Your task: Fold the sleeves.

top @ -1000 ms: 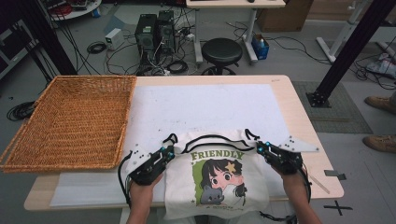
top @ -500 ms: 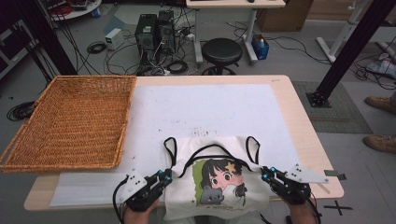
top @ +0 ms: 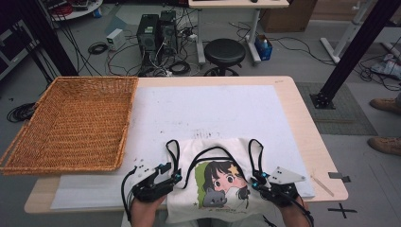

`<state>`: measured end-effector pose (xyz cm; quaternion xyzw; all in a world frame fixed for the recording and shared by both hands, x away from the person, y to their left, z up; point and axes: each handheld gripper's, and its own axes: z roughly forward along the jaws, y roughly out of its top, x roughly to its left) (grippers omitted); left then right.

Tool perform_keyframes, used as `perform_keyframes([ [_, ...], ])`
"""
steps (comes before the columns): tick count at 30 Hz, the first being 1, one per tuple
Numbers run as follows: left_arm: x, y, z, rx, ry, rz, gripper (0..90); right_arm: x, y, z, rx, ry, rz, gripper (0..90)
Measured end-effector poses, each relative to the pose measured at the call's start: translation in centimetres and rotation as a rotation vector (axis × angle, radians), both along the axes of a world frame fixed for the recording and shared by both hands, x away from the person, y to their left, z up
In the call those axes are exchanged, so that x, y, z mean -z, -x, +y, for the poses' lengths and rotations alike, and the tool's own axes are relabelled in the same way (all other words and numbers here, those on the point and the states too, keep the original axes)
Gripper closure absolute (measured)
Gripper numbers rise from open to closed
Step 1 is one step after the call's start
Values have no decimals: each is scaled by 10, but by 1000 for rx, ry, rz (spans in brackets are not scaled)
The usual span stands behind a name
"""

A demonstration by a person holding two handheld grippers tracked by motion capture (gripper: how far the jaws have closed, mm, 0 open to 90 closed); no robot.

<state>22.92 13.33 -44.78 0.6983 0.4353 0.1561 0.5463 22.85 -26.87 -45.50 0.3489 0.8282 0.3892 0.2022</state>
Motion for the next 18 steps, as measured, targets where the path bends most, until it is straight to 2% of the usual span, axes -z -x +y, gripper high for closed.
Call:
perform_keyframes([
  [1, 3, -4, -3, 7, -23, 39, 530, 1, -1, -3, 14, -41, 11, 850],
  [2, 3, -4, -3, 7, -23, 39, 567, 1, -1, -3, 14, -41, 11, 850],
  [4, 7, -8, -6, 27, -45, 88, 587, -1, -2, -8, 29, -50, 15, 873],
  [5, 10, -10, -8, 32, -78, 135, 624, -4, 0, -15, 28, -122, 29, 874],
  [8, 11, -8, -9, 33, -84, 151, 812, -7, 4, -27, 23, -190, 32, 872],
  [9, 11, -6, -8, 41, -80, 143, 812, -7, 4, -27, 23, -190, 32, 872],
  [10, 12, -1, -4, 57, -46, 127, 838, -7, 7, -33, 11, -195, 42, 868],
  [11, 12, -1, -4, 57, -46, 127, 840, -7, 11, -36, 15, -197, 45, 863],
  [12, 11, 6, 4, 73, 30, 103, 839, -6, 13, -40, 13, -197, 49, 849],
  [13, 11, 6, 4, 73, 30, 103, 839, -6, 13, -40, 13, -197, 49, 849],
  [14, 10, 11, 11, 96, 93, 81, 836, -4, 15, -48, 28, -194, 85, 732],
  [15, 10, 11, 11, 96, 93, 81, 812, -3, 14, -50, 31, -196, 113, 622],
  [16, 9, 13, 14, 87, 91, 55, 717, -3, 13, -52, 39, -209, 116, 545],
  [17, 8, 12, 14, 59, 100, 46, 574, -5, 12, -52, 43, -234, 110, 515],
  [18, 8, 12, 14, 59, 100, 46, 510, -9, 10, -52, 45, -248, 90, 476],
])
